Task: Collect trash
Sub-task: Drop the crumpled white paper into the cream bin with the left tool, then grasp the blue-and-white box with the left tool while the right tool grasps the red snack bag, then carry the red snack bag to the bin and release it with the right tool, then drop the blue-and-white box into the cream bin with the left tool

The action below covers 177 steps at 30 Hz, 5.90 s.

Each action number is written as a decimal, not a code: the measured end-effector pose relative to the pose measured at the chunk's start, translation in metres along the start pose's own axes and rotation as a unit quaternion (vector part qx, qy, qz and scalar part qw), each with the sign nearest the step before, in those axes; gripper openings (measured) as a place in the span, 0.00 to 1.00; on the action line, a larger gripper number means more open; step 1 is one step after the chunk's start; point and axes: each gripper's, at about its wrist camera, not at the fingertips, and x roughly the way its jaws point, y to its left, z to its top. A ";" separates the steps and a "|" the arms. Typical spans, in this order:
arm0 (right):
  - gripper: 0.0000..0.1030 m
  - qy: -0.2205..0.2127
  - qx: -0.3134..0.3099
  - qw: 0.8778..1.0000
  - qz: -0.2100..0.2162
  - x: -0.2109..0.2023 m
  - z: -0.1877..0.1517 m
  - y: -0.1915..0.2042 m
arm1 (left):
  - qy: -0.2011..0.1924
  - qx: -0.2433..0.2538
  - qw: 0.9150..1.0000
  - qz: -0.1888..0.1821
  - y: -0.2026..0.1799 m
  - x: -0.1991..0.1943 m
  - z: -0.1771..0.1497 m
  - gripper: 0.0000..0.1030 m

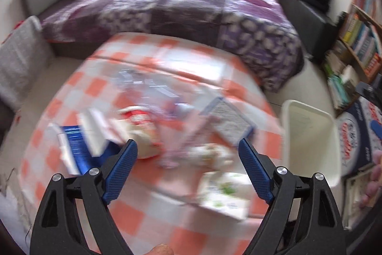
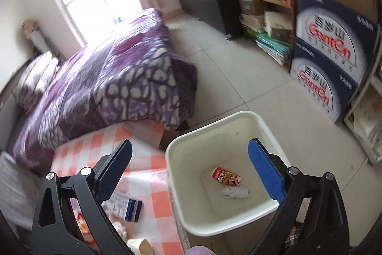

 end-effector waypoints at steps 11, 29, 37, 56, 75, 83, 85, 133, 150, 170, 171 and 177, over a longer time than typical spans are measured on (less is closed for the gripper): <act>0.93 0.031 -0.176 0.982 0.057 -0.008 -0.038 0.117 | 0.057 -0.177 0.981 0.056 0.159 0.023 -0.005 0.82; 0.93 0.155 -0.417 0.880 0.166 0.055 -0.139 0.222 | 0.130 -0.327 0.935 -0.040 0.200 0.102 0.006 0.82; 0.93 0.193 -0.431 0.856 0.211 0.065 -0.158 0.238 | 0.176 -0.320 0.929 -0.058 0.195 0.126 0.006 0.75; 0.55 0.282 -0.353 0.854 0.258 0.100 -0.173 0.267 | 0.147 -0.272 0.945 -0.102 0.195 0.110 0.017 0.16; 0.21 0.215 -0.292 0.894 0.263 0.077 -0.128 0.249 | 0.176 -0.263 0.945 -0.089 0.191 0.122 0.017 0.85; 0.21 0.206 -0.258 0.905 0.270 0.075 -0.106 0.235 | 0.216 -0.235 0.944 -0.079 0.173 0.143 0.015 0.88; 0.21 0.209 -0.256 0.904 0.270 0.075 -0.105 0.234 | 0.237 -0.238 0.939 -0.075 0.171 0.154 0.008 0.88; 0.30 0.102 -0.019 0.991 0.082 0.067 0.039 0.013 | 0.034 -0.106 0.978 -0.175 -0.005 0.056 0.047 0.39; 0.73 0.052 0.116 0.992 0.018 0.053 0.085 -0.102 | 0.088 0.010 0.966 -0.243 -0.166 0.067 0.015 0.39; 0.88 0.032 0.137 0.989 0.035 0.047 0.090 -0.103 | 0.074 0.076 0.968 -0.228 -0.192 0.054 0.011 0.67; 0.88 0.039 0.125 0.991 0.036 0.050 0.088 -0.096 | 0.073 0.074 0.970 -0.221 -0.185 0.054 0.012 0.68; 0.93 0.075 0.034 0.996 0.035 0.065 0.069 -0.043 | 0.070 0.057 0.983 -0.163 -0.132 0.061 0.016 0.72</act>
